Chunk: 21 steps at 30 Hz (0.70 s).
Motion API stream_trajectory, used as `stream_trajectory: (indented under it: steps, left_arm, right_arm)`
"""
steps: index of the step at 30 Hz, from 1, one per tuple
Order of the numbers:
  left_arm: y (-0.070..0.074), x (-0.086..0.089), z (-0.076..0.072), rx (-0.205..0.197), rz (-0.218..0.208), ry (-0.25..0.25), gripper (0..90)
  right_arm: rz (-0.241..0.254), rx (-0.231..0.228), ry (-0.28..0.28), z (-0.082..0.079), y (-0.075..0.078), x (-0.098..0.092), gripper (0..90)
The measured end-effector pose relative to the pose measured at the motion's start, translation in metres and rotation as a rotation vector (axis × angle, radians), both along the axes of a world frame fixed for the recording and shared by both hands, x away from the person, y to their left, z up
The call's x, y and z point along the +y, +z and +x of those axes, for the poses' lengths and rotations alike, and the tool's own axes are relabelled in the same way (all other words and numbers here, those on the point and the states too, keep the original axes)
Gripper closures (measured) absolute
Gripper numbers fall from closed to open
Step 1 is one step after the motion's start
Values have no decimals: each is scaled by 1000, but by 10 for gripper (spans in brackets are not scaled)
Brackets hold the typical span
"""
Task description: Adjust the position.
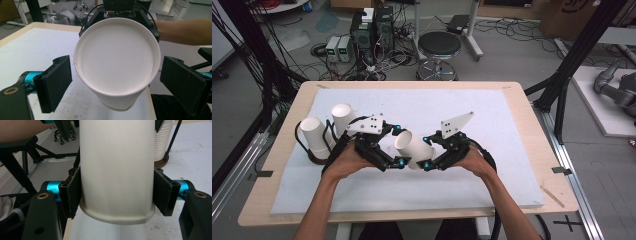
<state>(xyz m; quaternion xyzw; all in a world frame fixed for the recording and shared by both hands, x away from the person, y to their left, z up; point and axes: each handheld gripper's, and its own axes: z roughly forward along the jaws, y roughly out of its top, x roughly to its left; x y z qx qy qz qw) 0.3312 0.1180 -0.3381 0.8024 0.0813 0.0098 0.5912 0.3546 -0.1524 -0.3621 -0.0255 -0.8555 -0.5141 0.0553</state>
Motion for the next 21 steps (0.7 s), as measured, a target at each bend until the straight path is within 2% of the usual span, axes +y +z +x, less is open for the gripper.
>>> stream_trajectory:
  steps: [4,10,13,18,21]
  left_arm:
    - [0,2,-1,-7,13,3,93]
    - [1,6,-1,4,28,9,69]
    - [1,8,-1,25,56,33,26]
    - [2,14,-3,26,99,46,22]
    - [2,17,-3,37,145,49,22]
  right_arm:
    - [-6,3,-4,0,0,-1,328]
    - [-17,-2,-5,-1,0,-2,327]
    - [-19,-5,-8,-1,1,-3,327]
    - [-45,-12,-15,-2,3,-6,325]
    - [-87,-26,-19,-3,8,-7,322]
